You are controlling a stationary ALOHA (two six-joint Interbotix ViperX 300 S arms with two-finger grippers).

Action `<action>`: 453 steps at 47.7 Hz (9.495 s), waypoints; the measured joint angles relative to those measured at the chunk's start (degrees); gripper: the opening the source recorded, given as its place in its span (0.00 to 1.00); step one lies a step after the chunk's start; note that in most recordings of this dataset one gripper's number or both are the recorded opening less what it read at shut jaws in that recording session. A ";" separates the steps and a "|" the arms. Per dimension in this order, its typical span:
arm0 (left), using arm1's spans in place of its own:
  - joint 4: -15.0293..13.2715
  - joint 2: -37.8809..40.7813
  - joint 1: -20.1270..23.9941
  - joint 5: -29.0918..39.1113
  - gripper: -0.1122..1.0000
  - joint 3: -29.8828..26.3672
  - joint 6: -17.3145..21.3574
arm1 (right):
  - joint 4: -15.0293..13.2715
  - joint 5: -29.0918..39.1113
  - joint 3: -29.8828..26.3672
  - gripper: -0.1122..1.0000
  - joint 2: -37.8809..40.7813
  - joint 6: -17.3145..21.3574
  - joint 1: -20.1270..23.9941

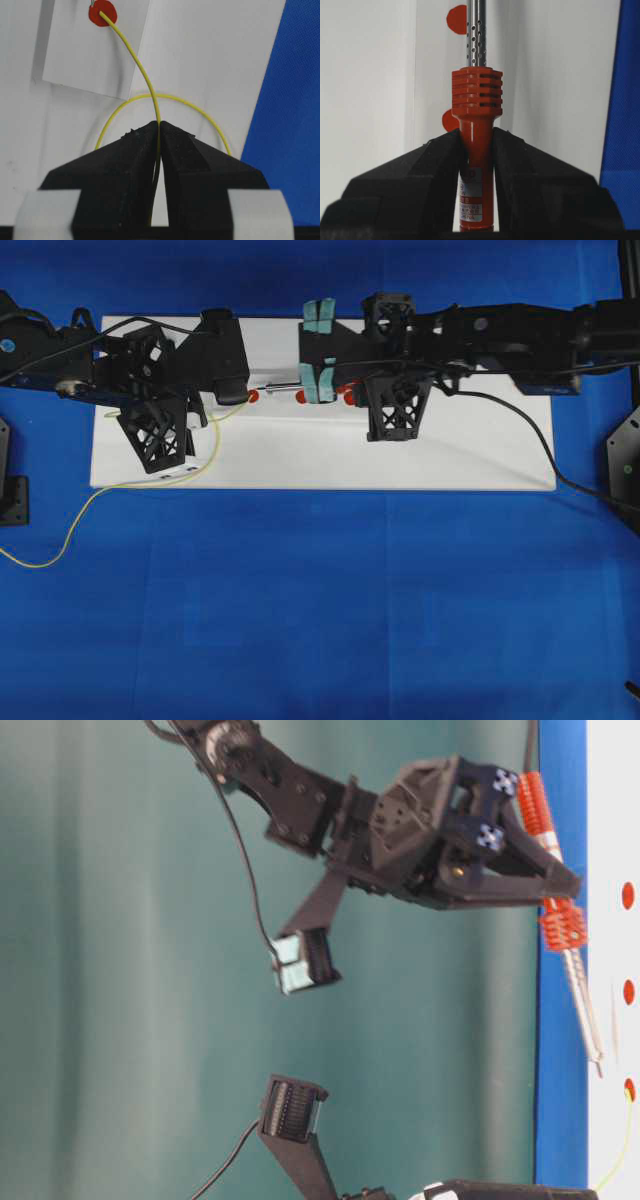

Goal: Touch the tip of the soldering iron to the tip of the solder at the mark.

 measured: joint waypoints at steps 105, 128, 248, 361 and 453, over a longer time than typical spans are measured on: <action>0.00 0.00 0.00 0.26 0.12 0.09 0.35 | -0.18 0.62 -0.62 0.16 2.02 -0.18 0.00; 0.00 -0.62 0.09 0.26 0.12 0.26 0.53 | -0.18 0.62 -0.62 0.16 2.02 -0.18 0.00; 0.00 7.12 -0.35 -3.52 0.12 -8.35 0.44 | -1.41 -4.39 15.64 0.16 -20.48 0.18 -2.46; 0.00 8.17 -0.88 -3.16 0.12 -8.53 0.35 | -0.88 -6.15 14.33 0.16 -8.09 0.18 -1.05; 0.09 8.17 -0.88 -2.99 0.12 -8.53 0.44 | -0.88 -6.15 14.33 0.16 -8.00 0.09 -1.05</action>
